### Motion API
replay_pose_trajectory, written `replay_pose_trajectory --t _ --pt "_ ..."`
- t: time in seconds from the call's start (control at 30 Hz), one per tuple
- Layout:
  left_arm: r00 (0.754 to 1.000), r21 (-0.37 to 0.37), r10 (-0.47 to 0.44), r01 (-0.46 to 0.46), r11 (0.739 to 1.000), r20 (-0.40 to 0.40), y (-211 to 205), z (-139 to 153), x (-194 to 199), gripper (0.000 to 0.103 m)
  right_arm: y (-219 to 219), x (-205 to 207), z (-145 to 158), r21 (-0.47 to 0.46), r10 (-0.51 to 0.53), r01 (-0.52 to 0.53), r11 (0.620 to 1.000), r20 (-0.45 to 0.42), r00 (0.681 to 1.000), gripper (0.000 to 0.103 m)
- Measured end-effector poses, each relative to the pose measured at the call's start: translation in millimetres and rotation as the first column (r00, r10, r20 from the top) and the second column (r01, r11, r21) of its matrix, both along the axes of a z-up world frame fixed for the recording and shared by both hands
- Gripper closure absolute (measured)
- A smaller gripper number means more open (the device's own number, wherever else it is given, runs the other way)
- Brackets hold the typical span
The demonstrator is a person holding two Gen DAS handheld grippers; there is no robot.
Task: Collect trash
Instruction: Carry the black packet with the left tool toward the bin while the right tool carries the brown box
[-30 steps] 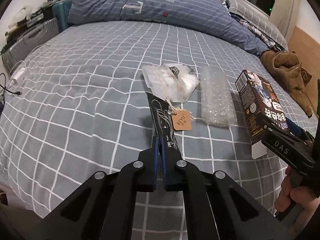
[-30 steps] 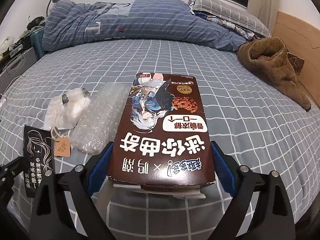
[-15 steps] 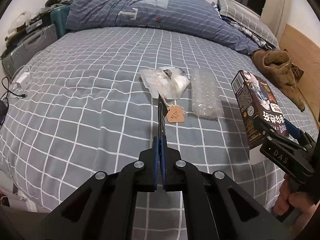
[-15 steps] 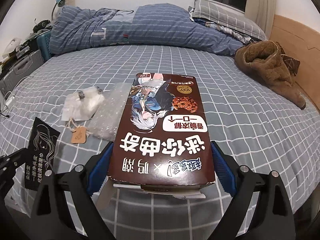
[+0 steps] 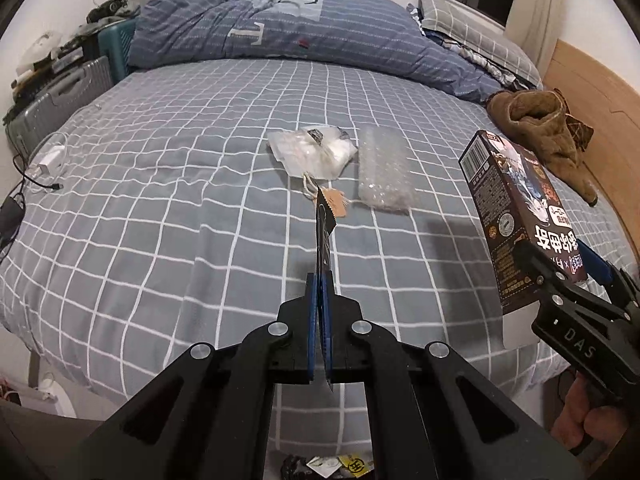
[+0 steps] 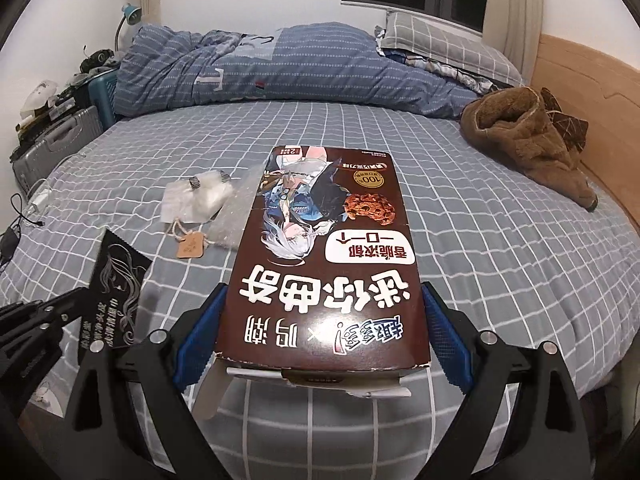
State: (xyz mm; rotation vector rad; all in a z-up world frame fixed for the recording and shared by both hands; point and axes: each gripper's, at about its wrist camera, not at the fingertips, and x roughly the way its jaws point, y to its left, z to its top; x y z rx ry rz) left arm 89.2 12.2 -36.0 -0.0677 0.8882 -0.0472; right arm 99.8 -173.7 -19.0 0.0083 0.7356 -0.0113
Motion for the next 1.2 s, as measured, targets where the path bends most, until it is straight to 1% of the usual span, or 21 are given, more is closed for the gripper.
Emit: replay_pose_trajectory --t 0.13,0.23,0.3,0.63,0.93,1.07,1.2 --pt "1.000 0.000 -0.001 0.001 1.000 0.002 -4.7 2.7 -12.0 0.101 -0.9 -14.4 -0.4 0.006 0.003 -0.003 1.000 -0.004 1.000 0.015" --pt "1.000 0.015 0.004 -0.004 1.000 0.003 -8.2 3.6 -18.8 0.101 0.1 -25.9 -1.4 0.015 0.010 -0.010 1.000 -0.012 1.000 0.015" --pt "1.000 0.006 0.003 -0.003 1.000 -0.003 -9.4 2.9 -23.2 0.101 1.0 -32.5 -2.2 0.017 0.016 -0.015 1.000 -0.016 1.000 0.015" --pt "1.000 0.008 -0.029 0.029 1.000 -0.006 -20.4 3.3 -46.9 0.101 10.7 -66.7 -0.1 -0.017 0.050 -0.050 0.999 -0.008 0.999 0.015" --pt "0.999 0.002 -0.031 0.031 1.000 -0.009 -21.0 4.7 -70.1 0.101 5.6 -91.9 3.9 -0.007 0.057 -0.057 0.998 -0.010 0.998 0.015" --pt "0.999 0.005 -0.037 0.037 0.999 -0.002 -23.2 8.4 -81.3 0.101 5.1 -105.6 6.1 -0.025 0.068 -0.068 0.997 -0.002 0.998 0.015" --pt "0.999 0.003 -0.033 0.033 0.999 -0.003 -24.1 10.2 -91.9 0.101 0.2 -118.4 7.4 -0.008 0.064 -0.064 0.998 -0.007 0.998 0.015"
